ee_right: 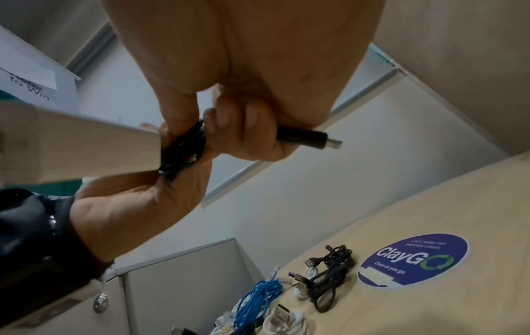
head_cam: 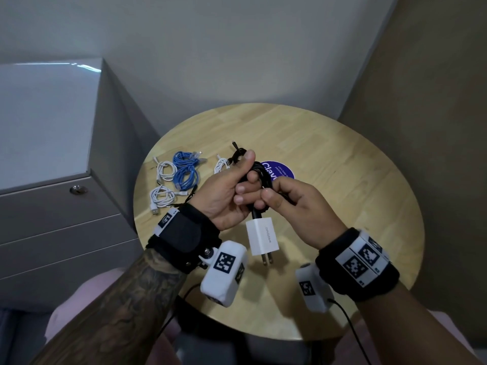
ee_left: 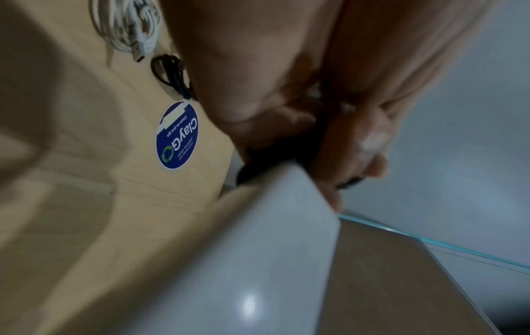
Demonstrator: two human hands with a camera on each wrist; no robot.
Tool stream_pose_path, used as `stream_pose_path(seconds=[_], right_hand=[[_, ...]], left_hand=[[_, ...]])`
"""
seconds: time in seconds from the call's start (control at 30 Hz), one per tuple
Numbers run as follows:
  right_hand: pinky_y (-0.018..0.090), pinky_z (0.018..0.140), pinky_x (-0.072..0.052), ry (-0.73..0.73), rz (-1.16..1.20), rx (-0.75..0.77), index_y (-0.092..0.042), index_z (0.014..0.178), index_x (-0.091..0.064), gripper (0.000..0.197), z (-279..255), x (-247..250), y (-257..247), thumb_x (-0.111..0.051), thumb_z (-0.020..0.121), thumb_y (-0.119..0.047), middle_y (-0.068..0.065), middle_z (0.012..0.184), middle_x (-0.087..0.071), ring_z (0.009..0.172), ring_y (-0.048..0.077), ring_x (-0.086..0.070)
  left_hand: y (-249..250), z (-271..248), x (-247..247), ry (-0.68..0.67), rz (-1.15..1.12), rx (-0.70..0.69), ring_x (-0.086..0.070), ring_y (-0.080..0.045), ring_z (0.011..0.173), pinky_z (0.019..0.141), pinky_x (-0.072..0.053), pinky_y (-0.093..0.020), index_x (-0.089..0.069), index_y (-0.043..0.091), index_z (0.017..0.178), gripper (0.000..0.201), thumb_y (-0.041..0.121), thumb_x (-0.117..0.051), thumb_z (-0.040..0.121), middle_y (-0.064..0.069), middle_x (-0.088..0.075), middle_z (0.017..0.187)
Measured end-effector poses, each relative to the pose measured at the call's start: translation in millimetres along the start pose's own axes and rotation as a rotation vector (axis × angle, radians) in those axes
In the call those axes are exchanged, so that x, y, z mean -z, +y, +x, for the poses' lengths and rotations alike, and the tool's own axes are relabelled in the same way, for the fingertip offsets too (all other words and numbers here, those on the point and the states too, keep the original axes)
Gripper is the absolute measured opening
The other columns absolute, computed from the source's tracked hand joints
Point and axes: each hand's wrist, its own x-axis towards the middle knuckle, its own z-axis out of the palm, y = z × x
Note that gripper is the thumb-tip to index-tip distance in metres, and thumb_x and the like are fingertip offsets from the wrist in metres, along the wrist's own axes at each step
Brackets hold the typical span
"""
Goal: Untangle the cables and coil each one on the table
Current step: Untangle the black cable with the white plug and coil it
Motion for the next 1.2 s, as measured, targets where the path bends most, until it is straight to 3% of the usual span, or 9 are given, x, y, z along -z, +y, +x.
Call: stream_pose_path(seconds=[0.13, 0.23, 0.43, 0.63, 0.7, 0.8, 0.9, 1.03, 1.2], right_hand=[[0.013, 0.068, -0.044, 0.101, -0.048, -0.02, -0.006, 0.097, -0.069, 0.016, 5.0, 13.0, 8.5, -0.055, 0.103, -0.009, -0.016, 0.077, -0.072, 0.069, -0.005, -0.06], [0.033, 0.077, -0.052, 0.217, -0.245, 0.042, -0.013, 0.095, -0.072, 0.015, 11.9, 34.5, 22.1, -0.059, 0.1, -0.019, -0.001, 0.088, -0.074, 0.084, 0.015, -0.067], [0.024, 0.06, -0.04, 0.389, -0.478, 0.092, -0.02, 0.097, -0.071, 0.014, 8.8, 49.6, 24.8, -0.058, 0.102, -0.023, -0.018, 0.07, -0.06, 0.064, 0.005, -0.053], [0.019, 0.067, -0.04, 0.061, -0.025, -0.102, -0.016, 0.104, -0.066, 0.017, 2.9, 22.5, 24.7, -0.05, 0.105, -0.01, 0.011, 0.072, -0.057, 0.063, 0.008, -0.047], [0.016, 0.067, -0.043, -0.013, 0.048, -0.128, -0.011, 0.114, -0.065, 0.019, 3.2, 11.2, 19.6, -0.057, 0.102, -0.023, 0.003, 0.072, -0.059, 0.065, 0.006, -0.052], [0.038, 0.086, -0.058, -0.053, 0.14, -0.139, -0.011, 0.114, -0.063, 0.031, 3.2, -1.5, 13.4, -0.074, 0.091, -0.03, 0.008, 0.091, -0.074, 0.083, 0.022, -0.07], [0.031, 0.082, -0.058, -0.057, 0.196, -0.127, -0.006, 0.099, -0.062, 0.008, -0.4, -6.2, 11.1, -0.068, 0.094, -0.006, 0.004, 0.091, -0.078, 0.082, 0.015, -0.074], [0.053, 0.094, -0.055, -0.042, 0.111, -0.094, 0.001, 0.097, -0.064, 0.012, -1.2, -1.6, 11.7, -0.065, 0.097, -0.011, 0.019, 0.094, -0.076, 0.087, 0.023, -0.073], [0.063, 0.074, -0.049, 0.011, -0.083, -0.025, -0.007, 0.081, -0.059, 0.038, 2.5, 3.1, 13.6, -0.063, 0.09, -0.043, 0.03, 0.083, -0.063, 0.075, 0.042, -0.061]], left_hand=[[11.5, -0.6, 11.2, 0.092, -0.02, 0.016, -0.023, -0.004, 0.034, 0.044, -0.037, -0.02, -0.049, 0.018, 0.059, 0.047, 0.046, -0.048, 0.096, 0.01, -0.026, 0.041], [10.3, -2.1, 17.8, 0.103, 0.091, 0.121, -0.023, -0.004, 0.035, 0.044, -0.036, -0.021, -0.05, 0.018, 0.062, 0.041, 0.043, -0.053, 0.094, 0.01, -0.026, 0.043], [-15.1, 2.3, 11.3, 0.017, 0.321, 0.173, -0.022, -0.008, 0.035, 0.048, -0.032, -0.027, -0.042, 0.017, 0.061, 0.037, 0.035, -0.056, 0.091, 0.007, -0.025, 0.044], [-12.6, 4.7, 8.9, 0.138, 0.077, 0.008, -0.023, -0.008, 0.034, 0.046, -0.033, -0.026, -0.038, 0.019, 0.055, 0.047, 0.036, -0.05, 0.097, 0.006, -0.023, 0.042], [-10.8, 4.5, 8.4, 0.131, 0.063, -0.01, -0.022, -0.008, 0.035, 0.047, -0.033, -0.025, -0.038, 0.019, 0.056, 0.048, 0.038, -0.049, 0.098, 0.006, -0.023, 0.043], [-15.3, 3.7, 6.0, 0.125, 0.088, 0.001, -0.023, -0.007, 0.034, 0.045, -0.034, -0.023, -0.04, 0.018, 0.056, 0.047, 0.04, -0.05, 0.096, 0.007, -0.026, 0.043], [-20.6, 4.6, 7.6, 0.097, 0.099, 0.011, -0.026, -0.006, 0.033, 0.044, -0.038, -0.024, -0.043, 0.016, 0.058, 0.045, 0.04, -0.051, 0.095, 0.006, -0.028, 0.043], [-14.0, 3.9, 11.2, 0.038, 0.149, 0.021, -0.036, -0.007, 0.036, 0.051, -0.047, -0.025, -0.049, 0.014, 0.064, 0.039, 0.042, -0.051, 0.092, 0.005, -0.035, 0.045], [-8.0, 2.2, 13.9, 0.062, 0.343, -0.066, -0.053, -0.021, 0.046, 0.053, -0.052, -0.027, -0.059, 0.007, 0.065, 0.035, 0.036, -0.057, 0.085, -0.006, -0.052, 0.052]])
